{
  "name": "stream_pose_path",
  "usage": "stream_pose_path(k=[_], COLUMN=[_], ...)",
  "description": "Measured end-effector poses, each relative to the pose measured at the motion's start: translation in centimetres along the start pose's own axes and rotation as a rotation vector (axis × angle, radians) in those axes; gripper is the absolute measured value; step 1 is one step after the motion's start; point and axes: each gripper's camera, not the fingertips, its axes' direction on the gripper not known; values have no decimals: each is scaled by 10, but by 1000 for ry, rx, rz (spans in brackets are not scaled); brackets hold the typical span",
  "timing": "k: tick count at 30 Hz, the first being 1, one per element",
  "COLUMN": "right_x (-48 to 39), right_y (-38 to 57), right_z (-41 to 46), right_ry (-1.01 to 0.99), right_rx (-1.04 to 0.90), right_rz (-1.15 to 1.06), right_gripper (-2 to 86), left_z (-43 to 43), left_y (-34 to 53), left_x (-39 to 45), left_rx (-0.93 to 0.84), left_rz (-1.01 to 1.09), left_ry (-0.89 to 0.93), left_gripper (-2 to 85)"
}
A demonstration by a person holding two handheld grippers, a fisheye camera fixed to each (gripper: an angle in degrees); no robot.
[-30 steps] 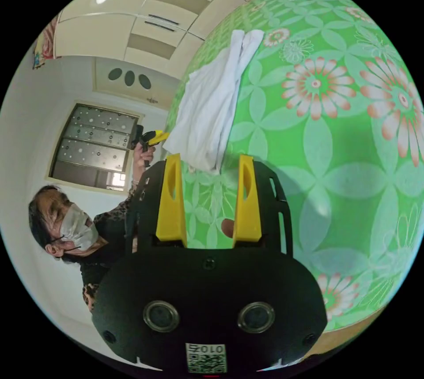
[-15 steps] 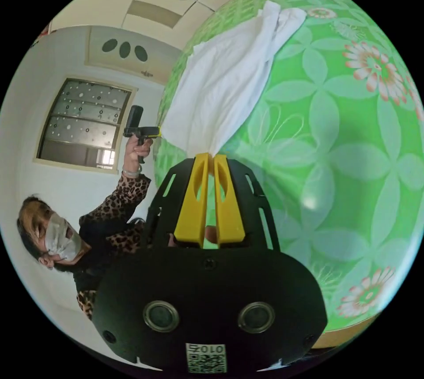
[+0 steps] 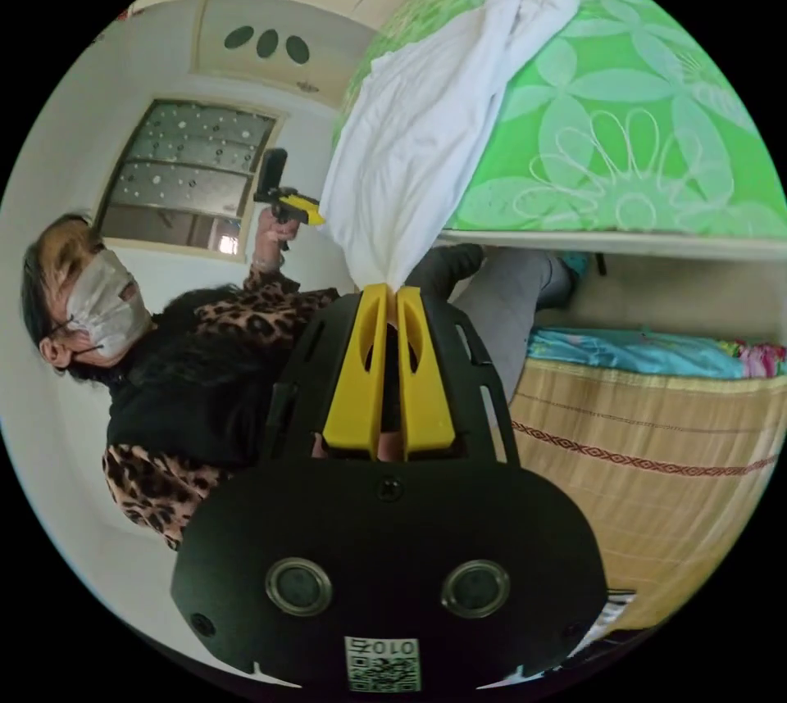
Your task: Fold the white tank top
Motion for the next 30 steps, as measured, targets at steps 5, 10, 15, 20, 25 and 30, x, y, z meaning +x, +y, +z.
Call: stream_pose_path(k=[5,10,15,20,25,30], right_x=[19,31,50,50,40,14], right_y=[45,81,91,75,81,111], right_z=[-2,-7,45,91,118,125], right_ry=[-193,-108,-204,-310,-364,-329], right_rx=[211,301,298,340,451,428], right_rz=[46,124,165,87,41,-12], right_gripper=[95,167,218,224,50,43], left_z=[-15,-37,-8,22,15,8], left_y=[58,118,145,150,153,153], left_x=[-21,-57,-74,-79,-63,-50], left_rx=[253,506,513,480,505,534], left_rz=[-59,-224,-280,-303,-287,-298], left_ry=[147,169,231,269,216,194], left_gripper=[8,12,9,4,4,10])
